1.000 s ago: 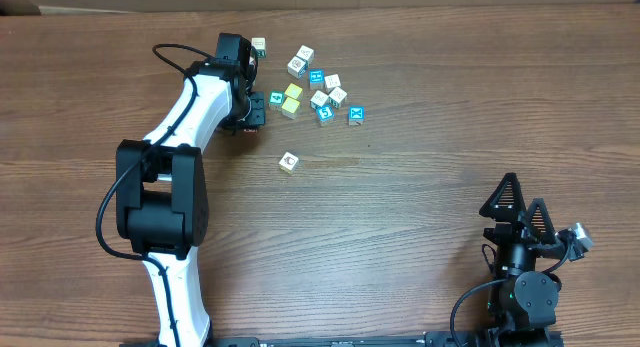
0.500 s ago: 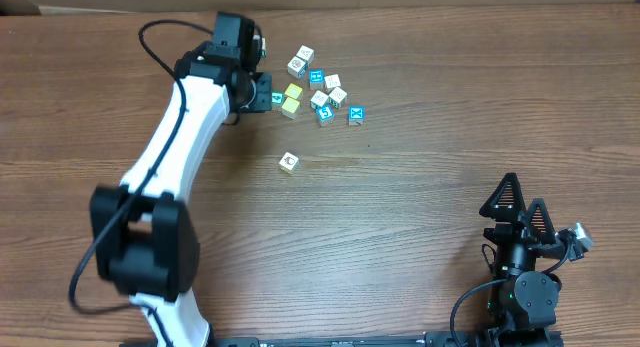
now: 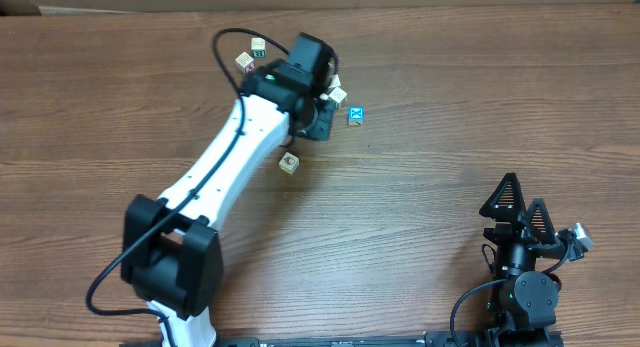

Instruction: Form a circle

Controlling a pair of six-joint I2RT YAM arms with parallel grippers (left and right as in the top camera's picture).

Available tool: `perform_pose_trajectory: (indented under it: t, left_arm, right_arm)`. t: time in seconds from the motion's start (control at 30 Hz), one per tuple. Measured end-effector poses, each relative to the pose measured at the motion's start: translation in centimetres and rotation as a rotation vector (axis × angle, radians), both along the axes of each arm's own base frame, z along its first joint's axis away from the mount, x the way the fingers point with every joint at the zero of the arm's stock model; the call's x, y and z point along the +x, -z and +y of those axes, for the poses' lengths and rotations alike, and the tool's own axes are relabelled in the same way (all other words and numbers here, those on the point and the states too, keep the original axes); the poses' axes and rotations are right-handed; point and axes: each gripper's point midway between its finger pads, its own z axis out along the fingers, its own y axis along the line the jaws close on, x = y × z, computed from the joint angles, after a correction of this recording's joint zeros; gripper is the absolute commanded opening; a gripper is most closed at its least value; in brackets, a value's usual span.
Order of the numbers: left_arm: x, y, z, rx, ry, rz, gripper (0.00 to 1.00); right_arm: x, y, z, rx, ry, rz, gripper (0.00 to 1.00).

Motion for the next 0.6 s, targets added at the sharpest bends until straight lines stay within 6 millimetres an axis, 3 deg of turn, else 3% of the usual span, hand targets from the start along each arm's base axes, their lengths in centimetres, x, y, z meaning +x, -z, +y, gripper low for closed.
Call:
perform_pose_trajectory:
  t: [0.2,0.4,0.6]
  left_arm:
    - [-1.8,3.9,-2.0,0.055,0.057,0.097,0.25]
    - [-2.4,8.2,-1.9,0.114,0.064,0.182,0.25]
    - [-2.2,9.1,-0.9,0.174,0.050,0.182,0.25]
  right_arm:
    - [0.0,0.0,0.0,0.000,0.000,0.000,1.00]
    - [0.0,0.0,0.0,0.000,0.000,0.000,1.00]
    - [0.0,0.0,0.0,0.000,0.000,0.000,1.00]
